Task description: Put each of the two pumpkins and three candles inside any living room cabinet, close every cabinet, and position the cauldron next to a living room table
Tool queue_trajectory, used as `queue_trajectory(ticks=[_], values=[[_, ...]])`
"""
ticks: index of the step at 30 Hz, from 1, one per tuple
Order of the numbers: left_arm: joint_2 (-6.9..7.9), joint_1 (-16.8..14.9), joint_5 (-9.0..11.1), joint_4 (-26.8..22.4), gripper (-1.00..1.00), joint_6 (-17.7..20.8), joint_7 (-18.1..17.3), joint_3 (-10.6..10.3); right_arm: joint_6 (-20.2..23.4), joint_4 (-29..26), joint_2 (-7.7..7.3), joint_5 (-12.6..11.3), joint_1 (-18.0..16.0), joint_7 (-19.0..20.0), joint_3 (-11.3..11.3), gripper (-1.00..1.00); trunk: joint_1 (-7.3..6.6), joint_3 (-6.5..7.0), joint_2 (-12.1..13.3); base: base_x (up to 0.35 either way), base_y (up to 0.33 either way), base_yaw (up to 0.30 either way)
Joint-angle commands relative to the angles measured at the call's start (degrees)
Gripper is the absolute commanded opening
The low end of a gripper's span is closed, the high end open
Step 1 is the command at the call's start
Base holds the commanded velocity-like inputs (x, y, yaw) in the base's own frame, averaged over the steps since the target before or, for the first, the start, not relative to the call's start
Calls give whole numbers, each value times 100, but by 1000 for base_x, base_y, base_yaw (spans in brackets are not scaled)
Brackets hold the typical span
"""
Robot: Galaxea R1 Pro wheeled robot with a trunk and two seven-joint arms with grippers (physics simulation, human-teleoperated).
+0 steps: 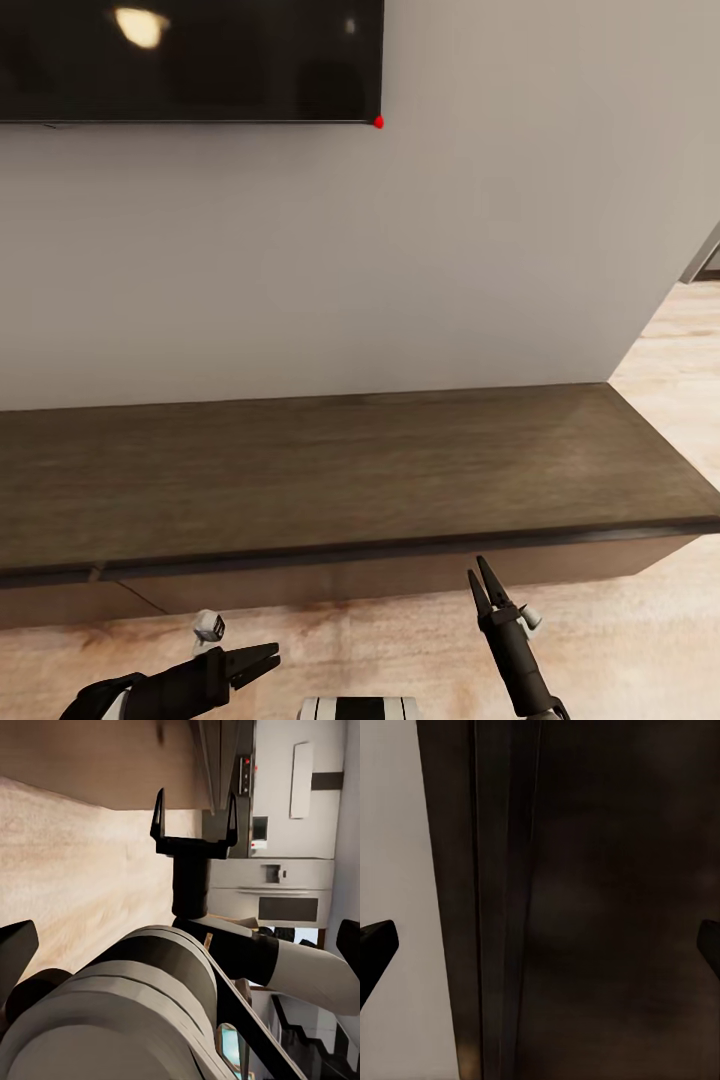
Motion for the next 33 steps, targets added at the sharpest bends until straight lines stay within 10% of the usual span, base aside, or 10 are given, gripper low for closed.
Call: queue_trajectory(ticks=[1,33], values=[[7,-3,47,1,100,52,3,-20,-3,3,1,42,-4,16,-46,100,-1,-4,-2,14,0,0],[7,-3,47,1,100,52,3,-20,14,-8,-2,38,-4,16,-34,100,-1,-4,-2,31,0,0]])
